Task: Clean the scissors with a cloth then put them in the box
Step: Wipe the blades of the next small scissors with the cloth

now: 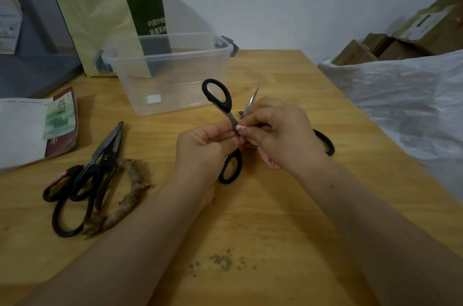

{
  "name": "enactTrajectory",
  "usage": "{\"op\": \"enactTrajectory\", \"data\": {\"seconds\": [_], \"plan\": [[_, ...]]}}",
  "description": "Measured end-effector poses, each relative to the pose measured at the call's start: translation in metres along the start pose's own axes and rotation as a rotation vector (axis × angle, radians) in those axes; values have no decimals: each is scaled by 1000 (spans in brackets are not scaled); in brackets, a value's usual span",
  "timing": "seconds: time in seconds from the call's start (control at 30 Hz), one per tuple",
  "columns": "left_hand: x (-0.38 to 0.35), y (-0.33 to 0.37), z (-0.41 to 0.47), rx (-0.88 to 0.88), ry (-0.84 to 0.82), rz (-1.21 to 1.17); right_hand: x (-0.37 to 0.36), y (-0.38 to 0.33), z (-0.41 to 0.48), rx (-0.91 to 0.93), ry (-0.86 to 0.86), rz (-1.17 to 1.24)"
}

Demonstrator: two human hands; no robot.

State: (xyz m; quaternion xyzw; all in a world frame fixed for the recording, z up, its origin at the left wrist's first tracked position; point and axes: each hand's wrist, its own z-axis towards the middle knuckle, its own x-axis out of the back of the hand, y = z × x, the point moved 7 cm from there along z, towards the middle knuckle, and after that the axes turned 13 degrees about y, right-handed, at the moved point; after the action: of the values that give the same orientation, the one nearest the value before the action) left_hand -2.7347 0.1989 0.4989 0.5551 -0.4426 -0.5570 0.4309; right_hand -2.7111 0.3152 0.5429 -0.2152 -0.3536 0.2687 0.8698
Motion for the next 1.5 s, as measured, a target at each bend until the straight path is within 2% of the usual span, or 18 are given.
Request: {"op": "enactTrajectory", "data": {"seconds": [0.2,0.37,0.6,0.77,0.87,0.97,1.07,1.2,1.37,1.5], "plan": [[1,-1,-1,29,-15,18,0,4,0,34,-47,18],[-3,-2,-2,76,-47,12,7,4,-1,10,27,27],[1,-5,0,96,13,6,-7,1,-2,79,-76,-67],[3,-5,2,108,20,6,-7,11,-4,-10,-216,-115],[0,-4,0,120,20,-11,1,20,-1,-79,-148,-149],[-1,-3,-1,121,17,-18,8,7,1,-32,-26,-65],[-1,-4,0,118,12,-8,-4,1,-3,16,-103,-72],[4,-7,3,120,37,31,-6,13,-3,-14,-203,-145],[0,-4,2,107,2,30,3,7,-1,-35,-64,3],[3,-6,4,111,20,50,-8,5,-4,4,-192,-68]]}}
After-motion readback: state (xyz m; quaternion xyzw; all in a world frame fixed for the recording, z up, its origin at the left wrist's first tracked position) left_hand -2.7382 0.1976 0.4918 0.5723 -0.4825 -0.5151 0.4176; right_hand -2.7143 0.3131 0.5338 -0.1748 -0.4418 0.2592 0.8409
